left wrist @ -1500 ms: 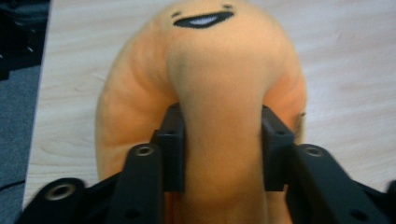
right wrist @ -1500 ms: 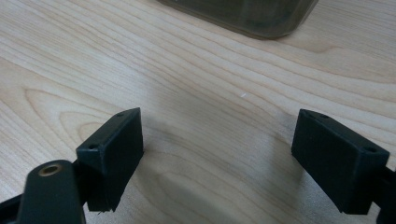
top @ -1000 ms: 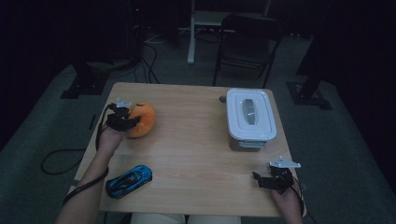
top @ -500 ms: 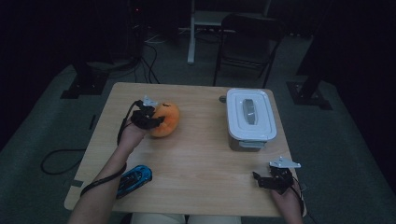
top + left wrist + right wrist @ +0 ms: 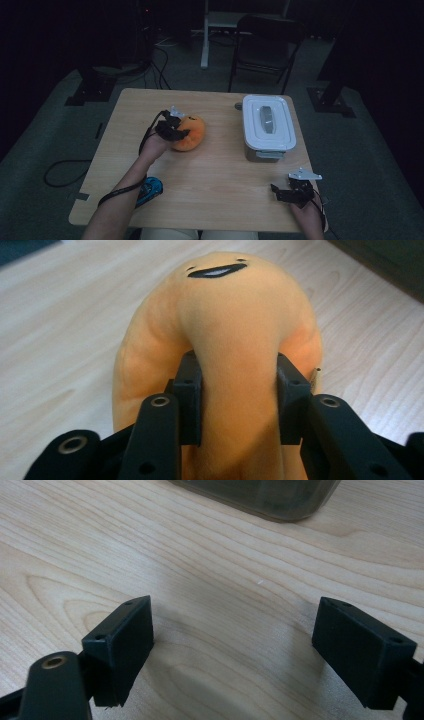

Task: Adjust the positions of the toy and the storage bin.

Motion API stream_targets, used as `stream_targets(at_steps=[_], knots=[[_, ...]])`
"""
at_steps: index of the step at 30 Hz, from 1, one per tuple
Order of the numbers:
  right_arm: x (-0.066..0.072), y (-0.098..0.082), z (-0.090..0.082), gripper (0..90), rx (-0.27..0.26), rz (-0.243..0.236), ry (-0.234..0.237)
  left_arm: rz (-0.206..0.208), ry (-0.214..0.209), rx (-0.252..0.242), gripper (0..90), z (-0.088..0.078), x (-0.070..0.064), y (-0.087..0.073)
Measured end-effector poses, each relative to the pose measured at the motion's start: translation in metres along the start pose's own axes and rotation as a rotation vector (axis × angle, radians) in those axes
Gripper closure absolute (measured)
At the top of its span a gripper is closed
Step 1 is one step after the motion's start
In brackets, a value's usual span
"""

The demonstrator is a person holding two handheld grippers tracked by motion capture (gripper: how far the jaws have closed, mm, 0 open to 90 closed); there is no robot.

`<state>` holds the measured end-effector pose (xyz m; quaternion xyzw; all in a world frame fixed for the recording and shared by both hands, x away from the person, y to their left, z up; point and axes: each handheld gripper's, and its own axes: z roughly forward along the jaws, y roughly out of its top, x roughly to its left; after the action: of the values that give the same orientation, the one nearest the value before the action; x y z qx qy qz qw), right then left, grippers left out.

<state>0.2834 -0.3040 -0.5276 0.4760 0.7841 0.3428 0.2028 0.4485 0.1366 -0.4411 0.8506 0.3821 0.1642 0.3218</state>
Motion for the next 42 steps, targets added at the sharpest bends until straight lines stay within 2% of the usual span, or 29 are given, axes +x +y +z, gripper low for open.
stream_targets(at_steps=[1,2,4,6,8,13,14,16,17,18,19,21,23,24,26,27,28,30,31,32,34,36,37,38,40,41,42], knots=[[0.000,0.000,0.000,16.3,0.000,0.000,0.000,0.000,0.000,0.000,64.7,0.000,0.000,0.000],[0.000,0.000,0.000,16.3,0.000,0.000,0.000,0.025,0.004,0.017,64.6,0.004,-0.002,-0.002],[0.000,0.000,0.000,16.3,0.000,0.000,0.000,0.013,-0.004,0.016,64.8,0.003,-0.001,-0.003],[0.000,0.000,0.000,16.3,0.000,0.000,0.000,0.007,0.011,0.005,65.5,-0.001,-0.001,-0.003],[0.000,0.000,0.000,16.3,0.000,0.000,0.000,0.015,0.004,0.005,65.5,-0.005,-0.001,-0.001],[0.000,0.000,0.000,16.3,0.000,0.000,0.000,0.037,0.003,-0.023,65.4,-0.029,-0.001,0.001],[0.000,0.000,0.000,16.3,0.000,0.000,0.000,0.037,0.003,-0.023,65.4,-0.029,-0.001,0.001],[0.000,0.000,0.000,16.3,0.000,0.000,0.000,0.044,0.031,-0.039,65.3,-0.046,0.000,-0.002],[0.000,0.000,0.000,16.3,0.000,0.000,0.000,0.044,0.031,-0.039,65.3,-0.046,0.000,-0.002],[0.000,0.000,0.000,16.3,0.000,0.000,0.000,0.049,0.039,-0.037,65.3,-0.057,0.003,-0.007],[0.000,0.000,0.000,16.3,0.000,0.000,0.000,0.049,0.039,-0.037,65.3,-0.057,0.003,-0.007],[0.000,0.000,0.000,16.3,0.000,0.000,0.000,0.057,0.056,-0.030,65.3,-0.072,0.005,-0.019],[0.000,0.000,0.000,16.3,0.000,0.000,-0.001,0.054,0.060,-0.030,65.2,-0.077,0.005,-0.023],[0.000,0.000,0.000,16.3,0.000,0.000,-0.001,0.059,0.073,-0.025,65.3,-0.084,0.006,-0.033],[0.000,0.000,0.000,16.3,0.000,0.000,-0.001,0.058,0.078,-0.021,65.2,-0.087,0.008,-0.038],[0.000,0.000,0.000,16.3,0.000,-0.001,-0.001,0.042,0.080,-0.017,65.2,-0.092,0.011,-0.049],[0.000,0.000,0.000,16.3,0.000,0.000,-0.001,0.043,0.089,-0.015,65.2,-0.095,0.012,-0.054],[0.000,0.000,0.000,16.3,0.000,0.000,-0.001,0.043,0.089,-0.015,65.2,-0.095,0.012,-0.054],[0.000,0.000,0.000,16.3,0.000,0.000,-0.001,0.034,0.099,0.003,65.0,-0.100,0.016,-0.070],[0.000,0.000,0.000,16.3,0.000,0.000,-0.001,0.034,0.099,0.003,65.0,-0.100,0.016,-0.070],[0.000,0.000,0.000,16.3,0.000,-0.001,-0.001,0.016,0.114,0.016,64.8,-0.105,0.019,-0.087],[0.000,0.000,0.000,16.3,0.000,-0.001,-0.001,0.011,0.118,0.016,63.9,-0.106,0.021,-0.092],[0.000,0.000,0.000,16.3,0.000,0.000,-0.001,-0.018,0.124,0.021,63.9,-0.108,0.026,-0.100],[0.000,0.000,0.000,16.3,0.000,0.000,-0.001,-0.018,0.124,0.021,63.9,-0.108,0.026,-0.100],[0.000,0.000,0.000,16.3,0.000,0.000,-0.001,-0.028,0.141,0.045,63.9,-0.107,0.030,-0.107],[0.000,0.000,0.000,16.3,0.000,0.000,-0.001,-0.024,0.142,0.082,63.0,-0.100,0.032,-0.114],[0.000,0.000,0.000,16.3,0.000,0.000,-0.001,-0.026,0.123,0.077,61.3,-0.098,0.033,-0.117]])
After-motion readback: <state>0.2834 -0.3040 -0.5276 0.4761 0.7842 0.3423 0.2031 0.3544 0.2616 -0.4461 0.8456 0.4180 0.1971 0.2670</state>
